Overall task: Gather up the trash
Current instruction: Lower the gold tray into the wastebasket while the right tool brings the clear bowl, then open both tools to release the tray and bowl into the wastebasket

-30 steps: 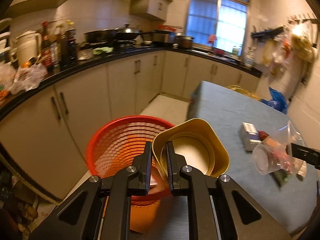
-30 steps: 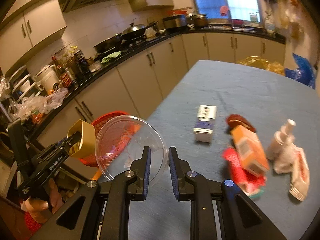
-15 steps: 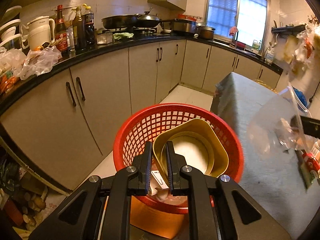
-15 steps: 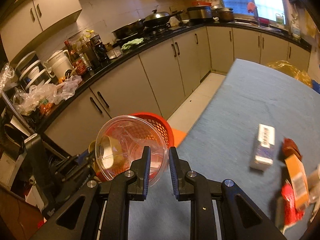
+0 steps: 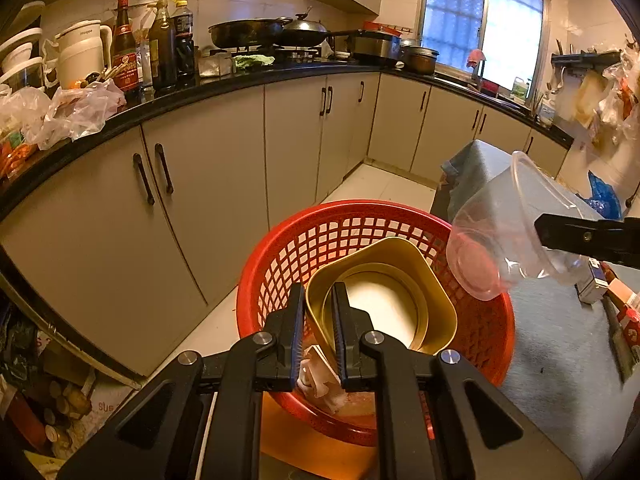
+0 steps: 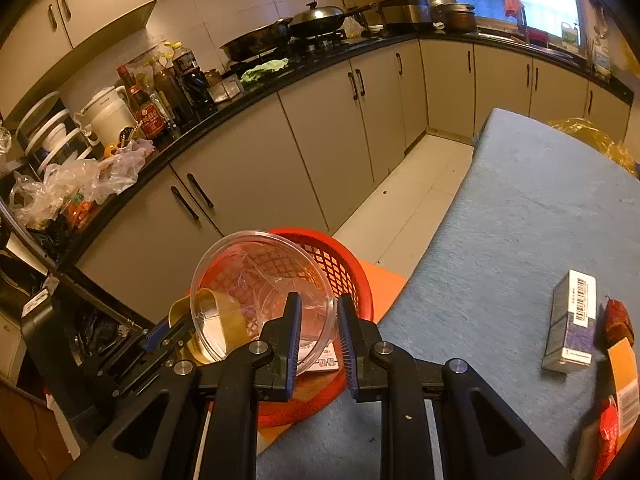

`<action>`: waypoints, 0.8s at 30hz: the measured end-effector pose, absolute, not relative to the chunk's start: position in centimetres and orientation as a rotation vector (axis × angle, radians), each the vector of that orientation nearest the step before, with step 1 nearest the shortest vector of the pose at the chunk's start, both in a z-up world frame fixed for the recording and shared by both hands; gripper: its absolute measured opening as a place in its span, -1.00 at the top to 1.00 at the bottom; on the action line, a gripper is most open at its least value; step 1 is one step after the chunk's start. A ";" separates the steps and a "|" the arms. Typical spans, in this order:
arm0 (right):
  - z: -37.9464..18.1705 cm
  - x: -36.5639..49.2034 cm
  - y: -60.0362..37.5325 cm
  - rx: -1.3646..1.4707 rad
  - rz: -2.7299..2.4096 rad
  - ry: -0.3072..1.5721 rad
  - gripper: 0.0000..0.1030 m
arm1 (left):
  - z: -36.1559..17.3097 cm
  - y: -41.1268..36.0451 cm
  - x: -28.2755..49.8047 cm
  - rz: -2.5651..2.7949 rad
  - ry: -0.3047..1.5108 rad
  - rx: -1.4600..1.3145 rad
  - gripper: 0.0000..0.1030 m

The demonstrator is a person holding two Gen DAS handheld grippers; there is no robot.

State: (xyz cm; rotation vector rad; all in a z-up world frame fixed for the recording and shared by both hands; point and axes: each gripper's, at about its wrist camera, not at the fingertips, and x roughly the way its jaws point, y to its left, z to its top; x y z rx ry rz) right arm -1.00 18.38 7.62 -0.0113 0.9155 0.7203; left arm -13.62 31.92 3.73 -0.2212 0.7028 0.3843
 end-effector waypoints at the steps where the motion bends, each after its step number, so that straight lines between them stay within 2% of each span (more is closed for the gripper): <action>1: 7.6 -0.9 18.4 -0.011 0.720 0.916 0.59 | 3.7 32.0 -13.6 0.385 0.704 -0.222 0.75; 4: 7.4 -0.6 18.6 -0.011 0.715 0.919 0.56 | 3.6 32.0 -13.4 0.382 0.704 -0.220 0.75; 6: 7.3 -0.4 18.8 -0.013 0.712 0.923 0.36 | 3.6 31.7 -13.3 0.376 0.704 -0.212 0.73; 7: 7.2 -0.3 18.8 -0.011 0.712 0.924 0.17 | 3.6 31.6 -13.2 0.374 0.702 -0.209 0.70; 8: 7.3 -0.3 18.7 -0.008 0.708 0.921 0.08 | 3.6 31.5 -13.2 0.370 0.702 -0.207 0.70; 10: 7.3 -0.3 18.5 -0.003 0.706 0.915 0.08 | 3.7 31.3 -13.1 0.366 0.697 -0.205 0.68; 14: 7.7 -0.4 17.7 0.016 0.700 0.909 0.08 | 4.1 31.2 -13.2 0.365 0.688 -0.207 0.49; 18: 8.4 -0.8 16.4 0.034 0.685 0.890 0.06 | 4.6 30.9 -13.5 0.365 0.679 -0.202 0.39; 21: 8.9 -1.5 14.8 0.039 0.661 0.869 -0.17 | 5.0 30.5 -13.9 0.361 0.669 -0.206 0.32; 24: 9.2 -2.4 13.2 0.023 0.624 0.848 -0.25 | 5.5 29.8 -14.3 0.357 0.655 -0.207 0.08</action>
